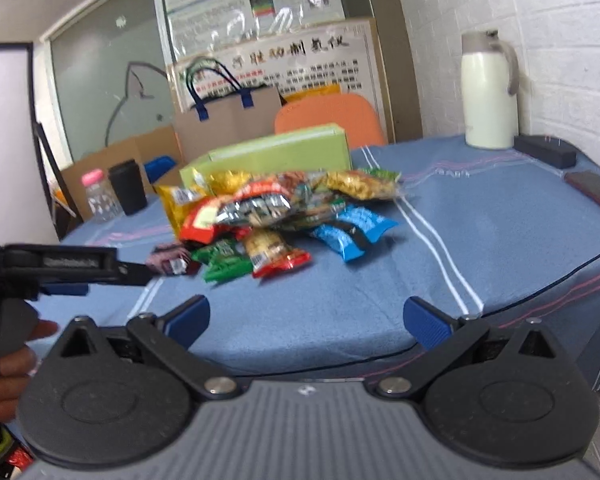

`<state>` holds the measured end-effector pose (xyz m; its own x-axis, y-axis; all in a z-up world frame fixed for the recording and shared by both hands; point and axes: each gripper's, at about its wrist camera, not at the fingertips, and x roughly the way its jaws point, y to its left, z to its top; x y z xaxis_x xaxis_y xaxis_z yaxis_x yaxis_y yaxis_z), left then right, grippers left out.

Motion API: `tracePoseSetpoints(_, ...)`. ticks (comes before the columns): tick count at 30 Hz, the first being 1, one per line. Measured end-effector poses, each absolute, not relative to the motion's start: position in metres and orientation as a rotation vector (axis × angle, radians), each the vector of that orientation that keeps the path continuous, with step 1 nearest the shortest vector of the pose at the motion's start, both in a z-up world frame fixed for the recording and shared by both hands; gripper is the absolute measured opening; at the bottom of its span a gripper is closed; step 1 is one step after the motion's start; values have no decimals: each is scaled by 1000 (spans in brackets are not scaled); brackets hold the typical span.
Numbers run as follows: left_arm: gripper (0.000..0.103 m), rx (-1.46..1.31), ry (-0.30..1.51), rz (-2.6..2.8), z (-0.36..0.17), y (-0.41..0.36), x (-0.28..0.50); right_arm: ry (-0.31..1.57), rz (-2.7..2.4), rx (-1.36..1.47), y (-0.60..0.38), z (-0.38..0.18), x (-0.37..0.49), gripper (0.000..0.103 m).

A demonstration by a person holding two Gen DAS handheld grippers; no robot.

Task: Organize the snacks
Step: 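Move the left gripper down onto the silver-orange snack bag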

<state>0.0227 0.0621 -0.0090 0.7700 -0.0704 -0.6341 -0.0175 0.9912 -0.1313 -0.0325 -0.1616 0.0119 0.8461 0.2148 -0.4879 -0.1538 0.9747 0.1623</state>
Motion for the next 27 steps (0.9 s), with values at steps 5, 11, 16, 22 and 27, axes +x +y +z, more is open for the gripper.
tracePoseSetpoints(5,89,-151,731,-28,-17,70,41,573,259,-11,-120,-1,12,103)
tracePoseSetpoints(11,89,-211,774,4,-20,93,71,638,274,-62,-104,-15,43,103)
tracePoseSetpoints(16,86,-280,789,-25,-8,103,88,627,302,-84,-108,-17,47,102)
tracePoseSetpoints(22,86,-296,705,-275,36,74,117,563,376,-25,-128,31,61,102)
tracePoseSetpoints(27,86,-238,726,-388,48,30,164,508,388,-81,-122,44,96,102)
